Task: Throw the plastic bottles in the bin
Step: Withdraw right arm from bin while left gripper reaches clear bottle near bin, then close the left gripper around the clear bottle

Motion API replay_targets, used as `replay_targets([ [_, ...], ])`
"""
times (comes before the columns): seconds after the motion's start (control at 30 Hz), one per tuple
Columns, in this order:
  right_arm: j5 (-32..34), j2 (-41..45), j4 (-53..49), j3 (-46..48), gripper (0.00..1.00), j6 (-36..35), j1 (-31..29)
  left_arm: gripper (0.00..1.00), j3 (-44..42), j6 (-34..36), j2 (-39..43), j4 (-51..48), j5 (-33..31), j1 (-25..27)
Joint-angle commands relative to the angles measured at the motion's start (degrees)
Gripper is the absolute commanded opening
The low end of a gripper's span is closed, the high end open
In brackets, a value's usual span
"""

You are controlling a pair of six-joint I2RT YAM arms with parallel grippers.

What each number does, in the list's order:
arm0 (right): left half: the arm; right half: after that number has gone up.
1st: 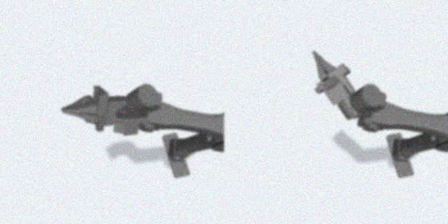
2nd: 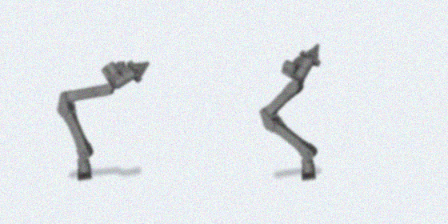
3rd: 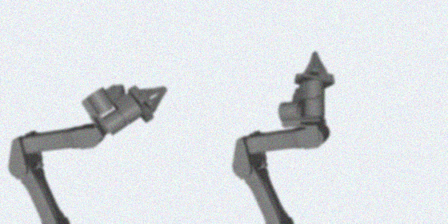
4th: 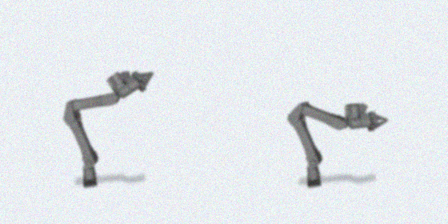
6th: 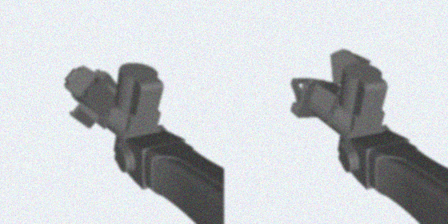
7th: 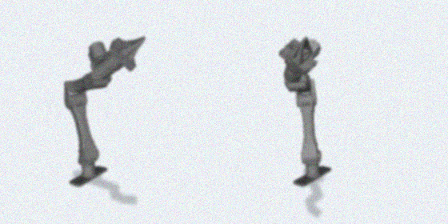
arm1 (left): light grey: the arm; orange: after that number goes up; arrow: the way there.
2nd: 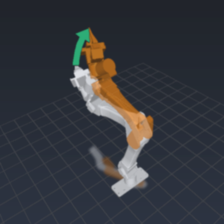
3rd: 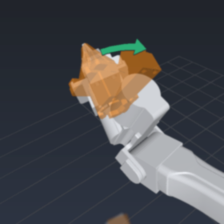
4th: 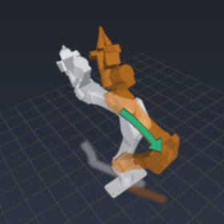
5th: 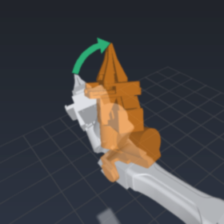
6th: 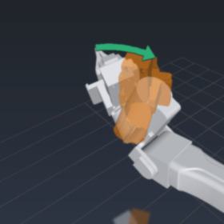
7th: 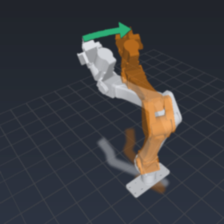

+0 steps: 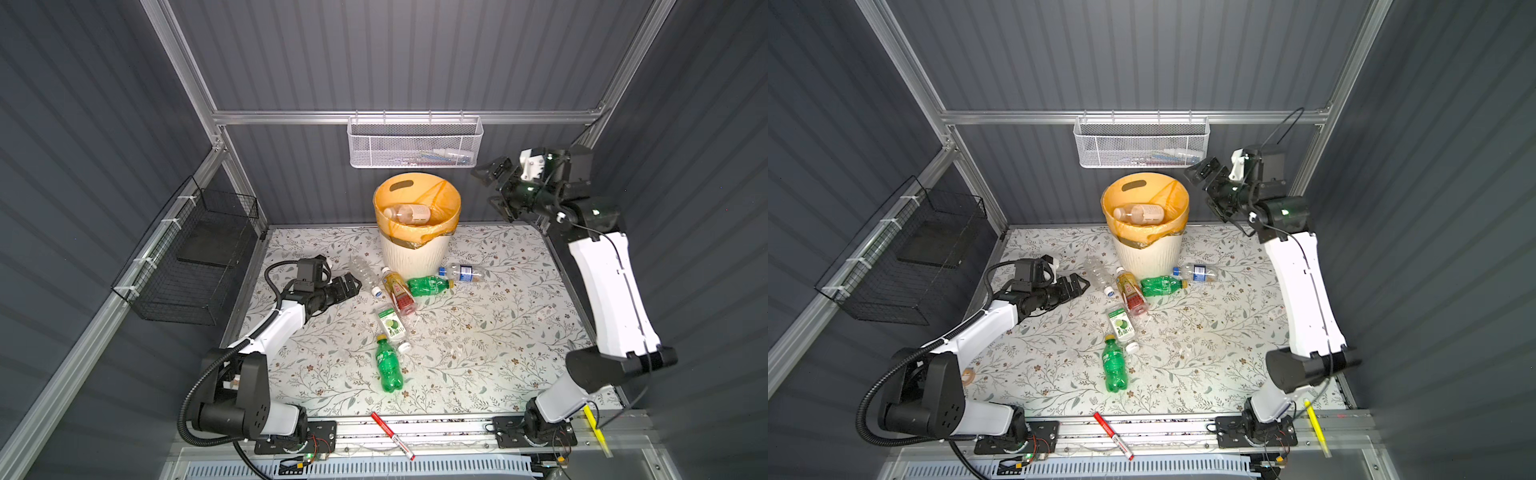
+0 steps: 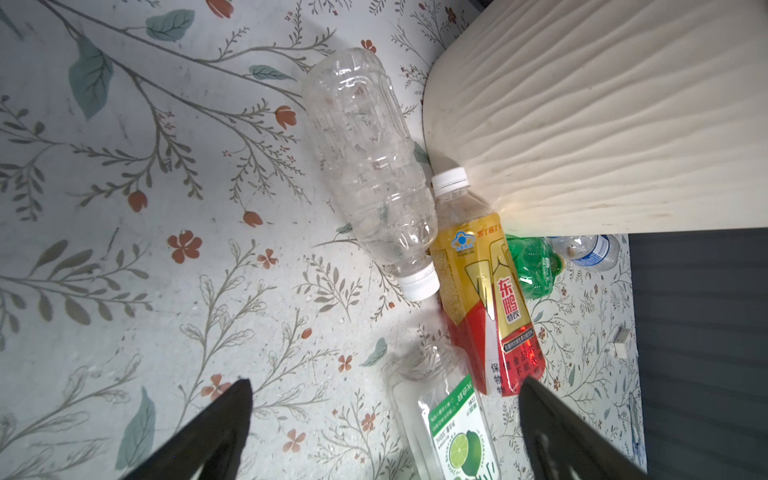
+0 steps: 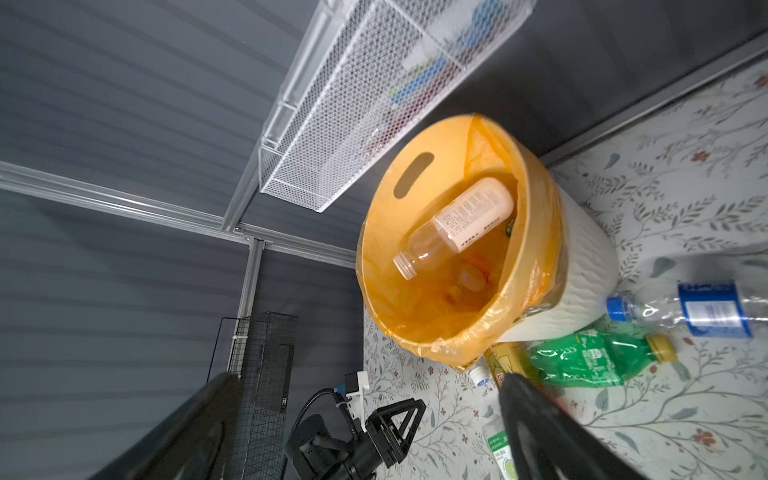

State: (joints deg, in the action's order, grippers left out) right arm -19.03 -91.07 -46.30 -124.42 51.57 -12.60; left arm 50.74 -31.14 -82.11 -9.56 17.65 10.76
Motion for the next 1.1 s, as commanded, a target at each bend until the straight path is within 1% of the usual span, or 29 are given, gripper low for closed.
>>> replay_targets([
  [0.0,4.8,4.9,3.1,3.9,0.99,-5.7,0.9,1.0,2.6,-2.9,-2.9,1.5,-0.1,0.0],
  [0.1,9.9,10.8,1.8,14.3,0.99,-9.1,1.3,1.0,5.1,-5.6,-6.4,1.3,-2.1,1.4],
  [0.17,12.0,14.7,1.9,23.3,0.99,-9.5,2.4,1.0,6.8,-8.6,-8.7,0.9,-3.9,2.3],
  [0.23,11.4,18.7,4.0,33.1,0.99,-8.4,4.2,1.0,9.2,-10.6,-11.2,-0.6,-5.6,3.2],
  [0.3,9.2,22.4,6.9,42.4,0.99,-6.3,6.7,1.0,12.4,-11.8,-14.0,-2.7,-7.2,4.1],
  [0.4,8.6,26.5,9.7,52.0,0.99,-4.5,8.2,1.0,17.1,-12.3,-17.8,-5.1,-8.7,4.6],
  [0.43,8.4,26.6,10.3,54.4,0.99,-4.0,8.2,0.99,18.6,-11.8,-19.1,-5.9,-9.0,4.7],
  [0.47,7.9,29.1,10.8,56.9,0.99,-3.6,8.2,1.0,20.8,-11.2,-20.8,-7.2,-9.3,4.7],
  [0.5,7.6,30.0,11.3,59.8,0.99,-3.2,8.2,1.0,22.7,-10.8,-22.6,-8.4,-9.8,4.7],
  [0.63,6.3,31.7,11.6,67.9,0.99,-3.1,8.9,0.99,27.4,-10.8,-28.0,-10.7,-9.8,4.7],
  [0.8,4.6,33.7,13.5,75.3,0.99,-3.3,11.3,0.97,29.6,-10.6,-31.8,-12.3,-11.5,4.8],
  [0.87,3.5,33.5,14.6,76.8,0.99,-3.3,12.1,0.94,32.6,-10.0,-33.5,-13.2,-11.8,5.1],
  [1.07,1.5,32.3,17.5,78.6,0.99,-2.5,12.8,0.85,33.1,-10.0,-34.9,-13.4,-12.8,5.8],
])
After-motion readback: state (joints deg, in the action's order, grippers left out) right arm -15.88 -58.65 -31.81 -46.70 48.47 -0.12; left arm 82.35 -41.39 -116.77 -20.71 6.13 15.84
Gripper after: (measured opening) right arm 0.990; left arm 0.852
